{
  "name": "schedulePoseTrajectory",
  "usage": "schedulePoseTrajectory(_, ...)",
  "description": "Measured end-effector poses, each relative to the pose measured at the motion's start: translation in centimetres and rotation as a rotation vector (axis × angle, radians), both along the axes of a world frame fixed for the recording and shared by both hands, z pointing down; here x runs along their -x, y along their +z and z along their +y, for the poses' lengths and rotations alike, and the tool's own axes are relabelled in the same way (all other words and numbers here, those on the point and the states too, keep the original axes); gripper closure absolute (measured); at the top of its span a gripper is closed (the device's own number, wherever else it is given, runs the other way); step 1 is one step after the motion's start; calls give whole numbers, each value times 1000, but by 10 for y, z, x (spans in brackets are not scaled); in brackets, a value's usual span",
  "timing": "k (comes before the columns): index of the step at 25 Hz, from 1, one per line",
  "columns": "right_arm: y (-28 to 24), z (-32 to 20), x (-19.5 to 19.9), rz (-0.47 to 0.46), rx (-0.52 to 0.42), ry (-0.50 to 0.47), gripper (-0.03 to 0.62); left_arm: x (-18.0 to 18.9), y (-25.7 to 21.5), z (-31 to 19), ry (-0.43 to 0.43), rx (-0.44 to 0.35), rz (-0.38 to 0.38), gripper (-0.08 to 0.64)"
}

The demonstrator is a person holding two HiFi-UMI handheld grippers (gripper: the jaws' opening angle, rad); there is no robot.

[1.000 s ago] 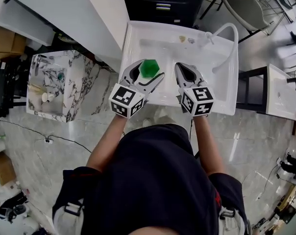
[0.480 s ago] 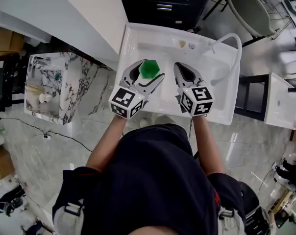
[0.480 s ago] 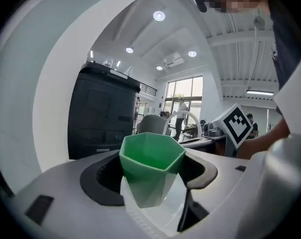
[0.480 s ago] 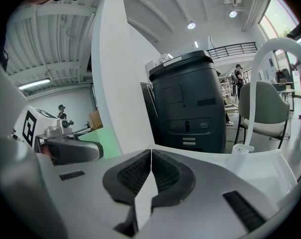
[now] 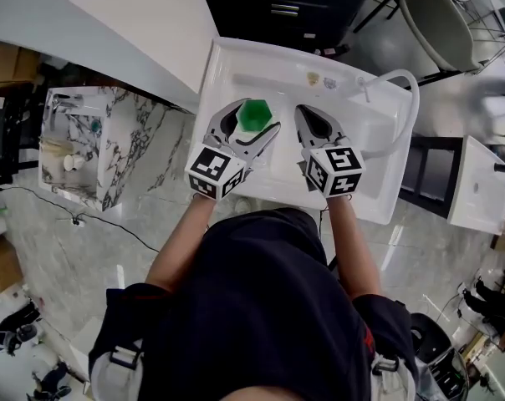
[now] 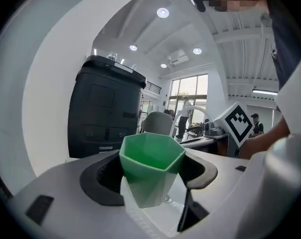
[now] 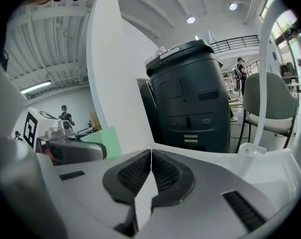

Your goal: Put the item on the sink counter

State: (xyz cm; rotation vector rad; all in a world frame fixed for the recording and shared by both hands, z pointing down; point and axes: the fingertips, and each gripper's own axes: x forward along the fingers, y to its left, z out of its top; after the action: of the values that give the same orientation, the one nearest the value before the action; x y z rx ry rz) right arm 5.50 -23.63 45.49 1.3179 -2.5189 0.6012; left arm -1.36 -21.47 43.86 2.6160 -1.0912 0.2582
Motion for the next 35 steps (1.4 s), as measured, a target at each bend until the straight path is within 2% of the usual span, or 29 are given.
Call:
schedulePoseTrajectory(16, 27, -32, -4, -20, 62, -40, 557, -12, 33, -34, -38, 54, -38, 232)
schedulePoseTrajectory(23, 43, -40, 3, -4, 81, -88, 557, -9, 53, -48, -56, 79, -60, 232)
schedulePoseTrajectory(35, 72, -53, -4, -1, 138, -97, 557, -14, 80, -78, -81, 99, -76, 232)
